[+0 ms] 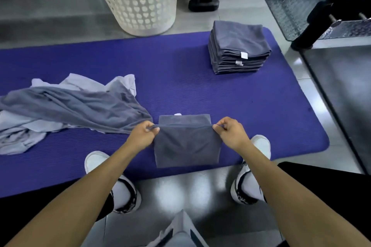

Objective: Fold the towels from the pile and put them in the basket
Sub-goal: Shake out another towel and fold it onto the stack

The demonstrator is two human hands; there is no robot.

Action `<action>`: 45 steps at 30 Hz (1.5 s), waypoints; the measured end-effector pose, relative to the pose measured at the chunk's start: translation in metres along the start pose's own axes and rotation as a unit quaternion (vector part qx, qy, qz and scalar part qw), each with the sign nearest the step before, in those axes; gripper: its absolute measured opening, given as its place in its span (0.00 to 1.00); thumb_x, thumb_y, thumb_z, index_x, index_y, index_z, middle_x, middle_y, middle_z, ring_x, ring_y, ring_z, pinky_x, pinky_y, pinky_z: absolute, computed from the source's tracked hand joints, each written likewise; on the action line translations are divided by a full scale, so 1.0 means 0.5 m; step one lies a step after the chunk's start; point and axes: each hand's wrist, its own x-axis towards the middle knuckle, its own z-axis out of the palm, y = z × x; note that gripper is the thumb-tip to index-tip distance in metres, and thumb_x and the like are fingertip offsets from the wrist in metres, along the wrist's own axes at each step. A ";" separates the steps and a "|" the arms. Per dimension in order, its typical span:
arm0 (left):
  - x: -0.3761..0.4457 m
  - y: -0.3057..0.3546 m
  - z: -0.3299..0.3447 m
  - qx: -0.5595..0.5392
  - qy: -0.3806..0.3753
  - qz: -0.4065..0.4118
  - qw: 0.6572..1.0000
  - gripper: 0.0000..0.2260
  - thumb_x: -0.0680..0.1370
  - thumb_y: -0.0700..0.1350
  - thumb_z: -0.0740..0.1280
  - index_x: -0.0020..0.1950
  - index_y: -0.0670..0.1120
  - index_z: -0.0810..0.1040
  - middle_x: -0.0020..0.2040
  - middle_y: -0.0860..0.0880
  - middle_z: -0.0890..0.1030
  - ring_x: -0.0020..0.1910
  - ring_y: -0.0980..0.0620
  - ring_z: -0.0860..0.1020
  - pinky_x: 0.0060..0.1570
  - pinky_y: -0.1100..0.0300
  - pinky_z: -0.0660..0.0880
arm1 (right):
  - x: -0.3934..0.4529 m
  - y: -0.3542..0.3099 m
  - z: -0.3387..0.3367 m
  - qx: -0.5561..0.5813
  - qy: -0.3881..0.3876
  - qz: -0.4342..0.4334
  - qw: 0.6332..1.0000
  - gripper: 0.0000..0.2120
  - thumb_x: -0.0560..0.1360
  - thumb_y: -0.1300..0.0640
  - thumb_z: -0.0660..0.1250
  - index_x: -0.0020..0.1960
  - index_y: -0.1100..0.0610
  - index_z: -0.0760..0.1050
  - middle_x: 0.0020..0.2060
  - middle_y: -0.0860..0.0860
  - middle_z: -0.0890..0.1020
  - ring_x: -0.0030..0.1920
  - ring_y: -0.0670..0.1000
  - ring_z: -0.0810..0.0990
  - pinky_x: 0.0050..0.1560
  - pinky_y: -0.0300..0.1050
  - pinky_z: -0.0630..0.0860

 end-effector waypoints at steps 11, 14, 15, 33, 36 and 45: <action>0.205 -0.010 0.069 0.023 0.103 -0.050 0.993 0.05 0.76 0.48 0.73 0.45 0.49 0.78 0.38 0.52 0.80 0.42 0.51 0.79 0.47 0.60 0.73 | 0.199 0.045 0.083 -0.001 0.052 0.084 0.995 0.09 0.78 0.52 0.69 0.41 0.53 0.74 0.32 0.50 0.79 0.34 0.50 0.77 0.34 0.42 0.73; 0.238 -0.029 0.082 0.014 0.113 -0.062 0.991 0.05 0.76 0.47 0.73 0.47 0.48 0.80 0.39 0.52 0.81 0.40 0.53 0.79 0.47 0.62 0.73 | 0.234 0.057 0.097 0.017 0.052 0.091 0.994 0.09 0.78 0.53 0.70 0.40 0.51 0.74 0.33 0.52 0.81 0.36 0.51 0.81 0.37 0.44 0.77; 0.244 -0.037 0.088 -0.003 0.115 -0.072 0.991 0.04 0.76 0.47 0.73 0.46 0.48 0.80 0.39 0.52 0.82 0.40 0.52 0.80 0.48 0.59 0.76 | 0.240 0.059 0.102 0.021 0.051 0.095 0.994 0.09 0.78 0.53 0.70 0.40 0.50 0.74 0.34 0.52 0.82 0.36 0.52 0.82 0.39 0.45 0.79; 0.206 -0.169 0.217 0.419 0.056 0.254 0.870 0.27 0.83 0.58 0.47 0.81 0.48 0.51 0.81 0.43 0.50 0.80 0.40 0.48 0.77 0.41 0.48 | 0.204 0.189 0.263 -0.317 -0.047 -0.266 0.909 0.30 0.83 0.45 0.50 0.79 0.61 0.56 0.78 0.59 0.57 0.79 0.56 0.54 0.78 0.57 0.52; 0.221 -0.180 0.208 0.418 0.056 0.222 0.879 0.28 0.83 0.58 0.48 0.81 0.49 0.48 0.81 0.44 0.48 0.80 0.41 0.45 0.76 0.42 0.44 | 0.218 0.202 0.260 -0.327 -0.023 -0.257 0.909 0.33 0.81 0.42 0.51 0.79 0.60 0.55 0.79 0.58 0.55 0.79 0.56 0.53 0.79 0.55 0.47; 0.137 -0.147 0.188 0.177 0.087 0.123 0.973 0.28 0.83 0.54 0.60 0.80 0.48 0.57 0.81 0.46 0.50 0.79 0.47 0.53 0.73 0.57 0.56 | 0.164 0.174 0.232 -0.315 -0.050 -0.161 0.934 0.30 0.82 0.43 0.45 0.80 0.58 0.53 0.80 0.56 0.52 0.80 0.55 0.49 0.78 0.56 0.47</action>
